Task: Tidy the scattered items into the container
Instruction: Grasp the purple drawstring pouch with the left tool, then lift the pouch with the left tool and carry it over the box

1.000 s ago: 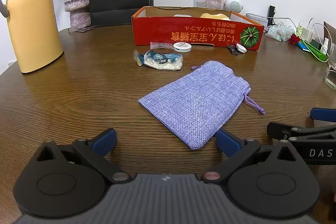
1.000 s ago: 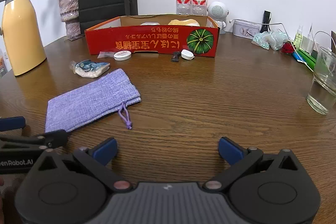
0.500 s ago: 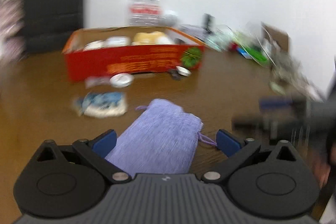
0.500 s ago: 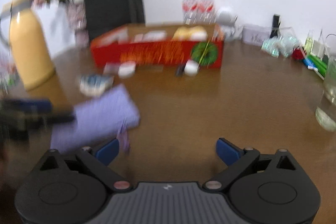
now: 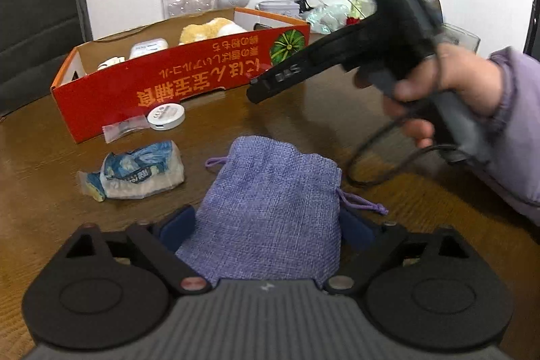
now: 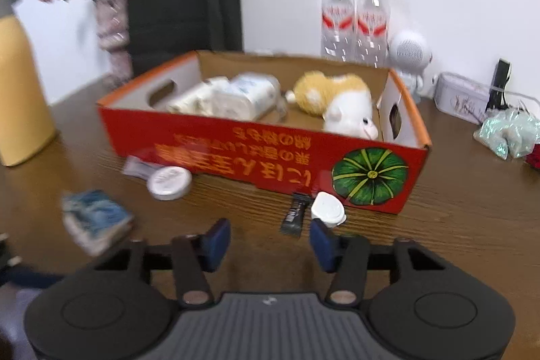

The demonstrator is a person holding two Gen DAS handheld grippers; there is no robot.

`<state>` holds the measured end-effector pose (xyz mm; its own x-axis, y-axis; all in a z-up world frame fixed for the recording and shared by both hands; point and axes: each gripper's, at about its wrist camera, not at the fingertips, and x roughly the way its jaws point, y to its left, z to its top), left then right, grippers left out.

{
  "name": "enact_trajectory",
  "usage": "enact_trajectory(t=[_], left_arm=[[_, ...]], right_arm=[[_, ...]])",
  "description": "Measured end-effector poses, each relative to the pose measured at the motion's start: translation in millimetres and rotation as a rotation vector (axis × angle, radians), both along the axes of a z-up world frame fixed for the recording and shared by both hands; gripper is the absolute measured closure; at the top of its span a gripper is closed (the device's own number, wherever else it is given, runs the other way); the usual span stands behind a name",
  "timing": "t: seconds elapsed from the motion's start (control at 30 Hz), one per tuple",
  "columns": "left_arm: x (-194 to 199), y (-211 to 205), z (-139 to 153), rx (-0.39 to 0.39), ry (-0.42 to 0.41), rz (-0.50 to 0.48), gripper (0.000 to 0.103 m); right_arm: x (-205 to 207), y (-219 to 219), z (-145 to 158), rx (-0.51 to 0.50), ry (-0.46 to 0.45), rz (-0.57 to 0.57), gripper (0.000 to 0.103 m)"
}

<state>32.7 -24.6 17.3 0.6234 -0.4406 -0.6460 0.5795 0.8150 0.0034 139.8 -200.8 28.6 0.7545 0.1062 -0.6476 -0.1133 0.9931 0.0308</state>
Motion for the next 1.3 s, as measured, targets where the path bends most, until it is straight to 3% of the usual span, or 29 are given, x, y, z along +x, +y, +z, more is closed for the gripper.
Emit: enact_trajectory(t=[0.13, 0.2, 0.27, 0.33, 0.37, 0.47, 0.63, 0.77, 0.9, 1.03, 1.3], left_arm=[[4.2, 2.1, 2.3, -0.009, -0.018, 0.024, 0.023], [5.8, 5.7, 3.8, -0.013, -0.029, 0.051, 0.047], [8.1, 10.2, 5.8, -0.02, -0.033, 0.084, 0.065], [11.6, 16.1, 7.9, -0.031, -0.024, 0.124, 0.086], [14.0, 20.0, 9.2, -0.045, -0.011, 0.145, 0.095], [19.4, 33.7, 13.3, -0.12, 0.029, 0.181, 0.097], [7.8, 39.9, 29.2, -0.164, -0.014, 0.24, 0.097], [-24.8, 33.8, 46.2, -0.205, -0.072, 0.303, 0.097], [-56.5, 19.3, 52.4, -0.231, -0.09, 0.363, 0.096], [-78.2, -2.8, 51.0, -0.205, -0.069, 0.358, 0.096], [-107.5, -28.9, 74.2, -0.176, -0.176, 0.35, 0.096]], right_arm=[[16.7, -3.1, -8.6, 0.012, 0.007, -0.02, 0.058], [20.0, -2.4, -11.5, -0.005, -0.005, -0.032, 0.057], [21.6, -1.6, -13.5, -0.009, -0.022, -0.037, 0.066], [20.9, -0.2, -14.5, -0.007, -0.038, -0.025, 0.092], [20.5, 1.2, -14.5, -0.015, -0.042, -0.019, 0.093], [16.5, 8.0, -13.8, -0.057, -0.052, -0.006, 0.095], [-6.7, 14.7, -7.4, -0.043, -0.044, 0.011, 0.096], [-64.7, 23.6, 9.5, -0.029, -0.116, 0.013, 0.096], [-131.0, 26.0, 21.4, 0.054, -0.169, 0.009, 0.095], [-175.7, 27.7, 26.0, 0.086, -0.191, 0.049, 0.096], [-216.9, 25.1, 35.2, 0.099, -0.243, 0.052, 0.096]])
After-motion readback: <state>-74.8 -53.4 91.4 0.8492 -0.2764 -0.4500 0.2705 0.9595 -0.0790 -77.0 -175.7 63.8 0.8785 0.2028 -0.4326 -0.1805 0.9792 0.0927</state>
